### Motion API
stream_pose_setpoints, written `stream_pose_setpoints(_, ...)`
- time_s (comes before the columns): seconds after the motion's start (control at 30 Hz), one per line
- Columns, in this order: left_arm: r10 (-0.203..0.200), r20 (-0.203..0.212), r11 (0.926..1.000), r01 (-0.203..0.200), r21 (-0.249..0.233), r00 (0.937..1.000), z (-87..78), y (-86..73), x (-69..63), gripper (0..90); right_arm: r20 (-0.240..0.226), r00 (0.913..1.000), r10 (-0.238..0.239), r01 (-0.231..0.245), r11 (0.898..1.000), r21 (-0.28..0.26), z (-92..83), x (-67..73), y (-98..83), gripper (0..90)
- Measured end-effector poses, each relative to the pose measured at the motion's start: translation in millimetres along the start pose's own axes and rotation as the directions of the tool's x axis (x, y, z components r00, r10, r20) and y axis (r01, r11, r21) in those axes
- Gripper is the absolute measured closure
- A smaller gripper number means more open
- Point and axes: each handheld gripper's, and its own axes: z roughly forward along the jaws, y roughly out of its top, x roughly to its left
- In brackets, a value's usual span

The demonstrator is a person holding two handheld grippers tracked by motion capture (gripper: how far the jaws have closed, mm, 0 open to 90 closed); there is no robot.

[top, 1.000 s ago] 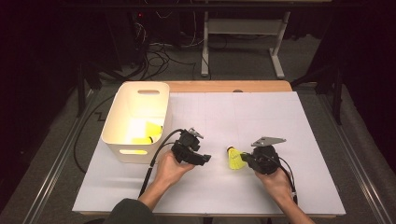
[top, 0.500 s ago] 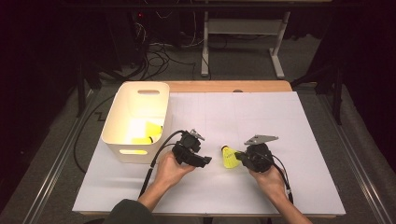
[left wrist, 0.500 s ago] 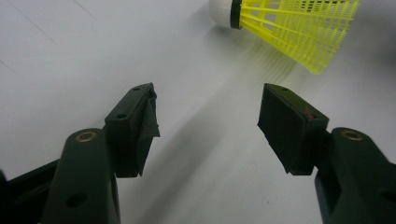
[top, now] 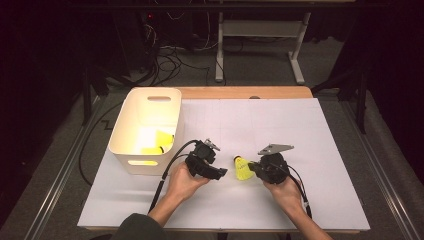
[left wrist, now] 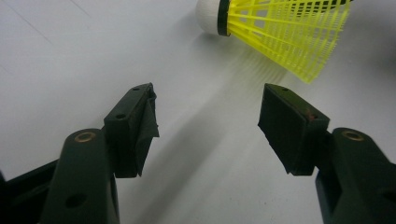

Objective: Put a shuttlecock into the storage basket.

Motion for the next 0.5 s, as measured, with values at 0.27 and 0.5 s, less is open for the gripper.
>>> stream_pose_setpoints(0.27,0.010,0.000,1.0000,-0.010,0.000,1.0000,-1.6,0.0,-2.5,37.3,-0.001,1.0000,-0.006,0.006,1.000,-0.002,2.4,1.8,4.4,90.0)
stream_pose_setpoints(0.5,0.010,0.006,0.9999,-0.010,-0.004,0.9999,-3.0,-0.3,-3.6,37.4,0.001,1.0000,-0.007,0.007,1.000,0.005,6.0,3.1,7.5,90.0)
